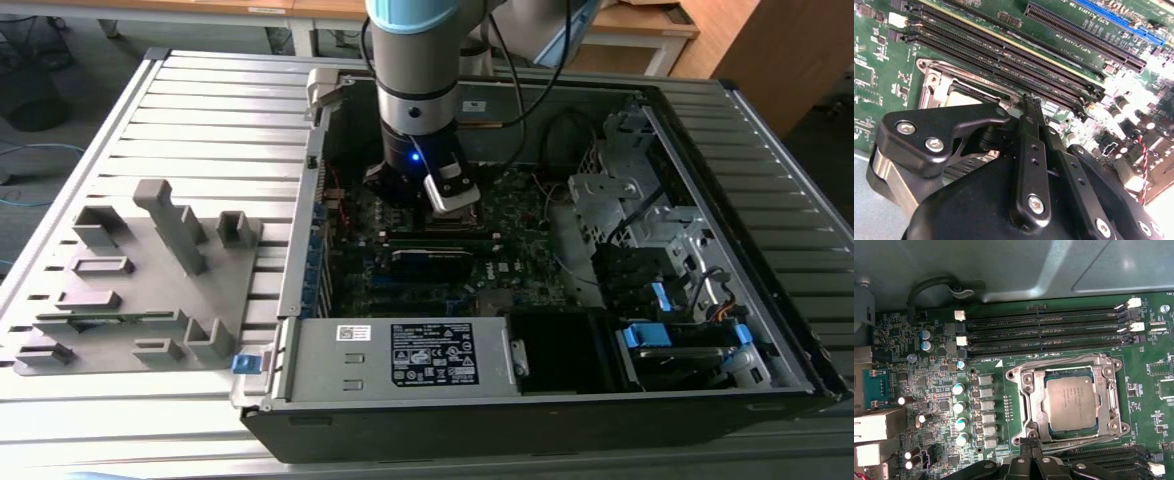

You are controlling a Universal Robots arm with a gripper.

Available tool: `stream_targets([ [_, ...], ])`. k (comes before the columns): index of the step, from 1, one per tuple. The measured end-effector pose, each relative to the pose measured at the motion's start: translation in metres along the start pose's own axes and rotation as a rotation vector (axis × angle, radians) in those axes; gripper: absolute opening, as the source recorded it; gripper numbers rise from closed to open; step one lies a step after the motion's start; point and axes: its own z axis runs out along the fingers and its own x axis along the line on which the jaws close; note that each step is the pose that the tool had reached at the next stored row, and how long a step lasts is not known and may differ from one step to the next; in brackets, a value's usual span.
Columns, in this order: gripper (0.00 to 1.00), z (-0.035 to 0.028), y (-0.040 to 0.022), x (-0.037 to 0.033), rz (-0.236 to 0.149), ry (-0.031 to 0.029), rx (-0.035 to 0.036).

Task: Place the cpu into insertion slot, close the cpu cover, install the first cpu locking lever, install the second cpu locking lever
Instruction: 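Install the second cpu locking lever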

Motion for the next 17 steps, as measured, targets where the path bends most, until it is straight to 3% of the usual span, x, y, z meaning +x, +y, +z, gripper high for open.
stream_targets([
  [4,0.1,0.0005,-0.0001,0.0009,0.0,0.0005,-0.0043],
  [17,0.1,0.0028,-0.0005,0.003,0.001,0.0007,-0.0058],
])
